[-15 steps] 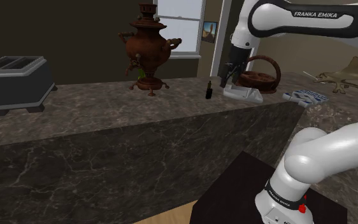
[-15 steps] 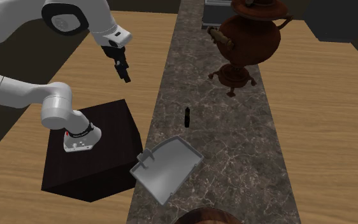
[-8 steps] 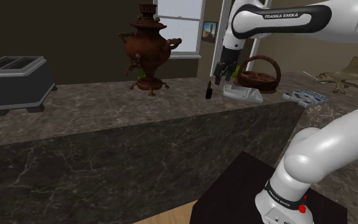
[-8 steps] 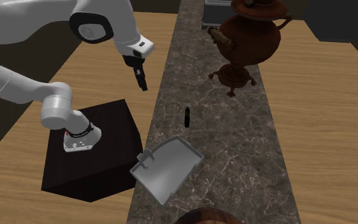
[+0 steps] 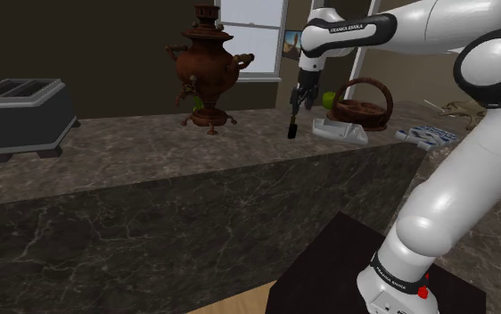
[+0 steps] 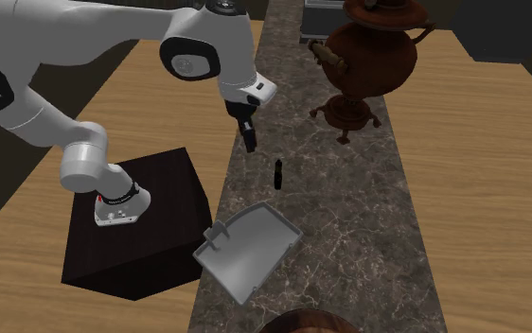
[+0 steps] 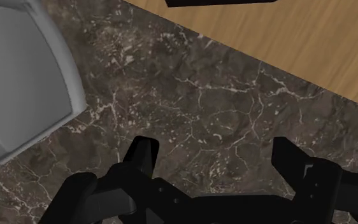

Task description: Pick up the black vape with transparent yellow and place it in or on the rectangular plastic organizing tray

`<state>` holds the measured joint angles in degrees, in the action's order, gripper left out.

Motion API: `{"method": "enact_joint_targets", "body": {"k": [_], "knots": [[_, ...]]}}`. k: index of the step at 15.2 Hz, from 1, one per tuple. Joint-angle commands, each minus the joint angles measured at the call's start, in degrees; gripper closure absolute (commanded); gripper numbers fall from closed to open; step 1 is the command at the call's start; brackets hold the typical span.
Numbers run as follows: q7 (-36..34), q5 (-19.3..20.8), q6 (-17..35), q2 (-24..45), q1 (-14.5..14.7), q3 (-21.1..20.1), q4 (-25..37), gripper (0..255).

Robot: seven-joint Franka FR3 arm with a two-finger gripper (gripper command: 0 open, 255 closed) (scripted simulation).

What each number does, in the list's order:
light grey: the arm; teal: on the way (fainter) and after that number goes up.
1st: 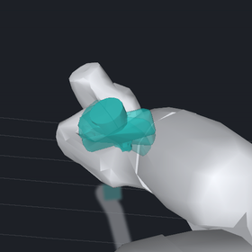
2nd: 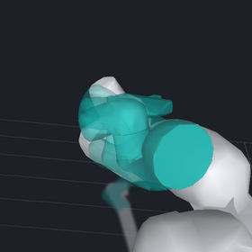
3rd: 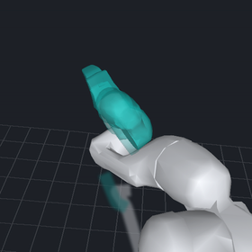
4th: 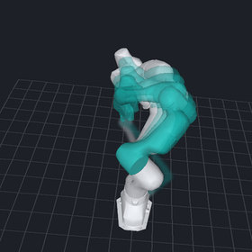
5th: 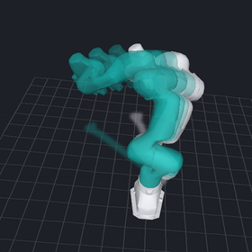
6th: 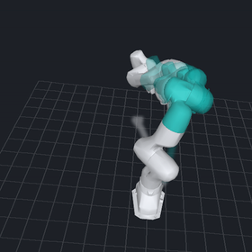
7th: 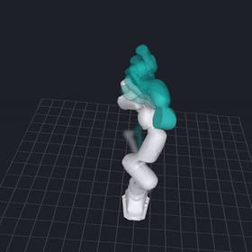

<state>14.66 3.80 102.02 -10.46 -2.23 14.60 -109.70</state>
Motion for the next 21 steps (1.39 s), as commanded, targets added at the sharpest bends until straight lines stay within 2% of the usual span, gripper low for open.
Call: {"method": "enact_joint_targets", "body": {"k": [1, 8, 15, 21], "knots": [[2.19, -0.69, -0.12, 4.47, -0.47, 1.21, 3.97, 0], [8.84, -4.58, -2.67, 21.1, -3.36, 3.75, 20.88, 0], [8.84, -4.57, 2.73, 21.09, -3.38, 3.66, 15.47, 0], [8.85, -4.58, 3.16, 21.12, -3.39, 3.66, 15.07, 0]]}}
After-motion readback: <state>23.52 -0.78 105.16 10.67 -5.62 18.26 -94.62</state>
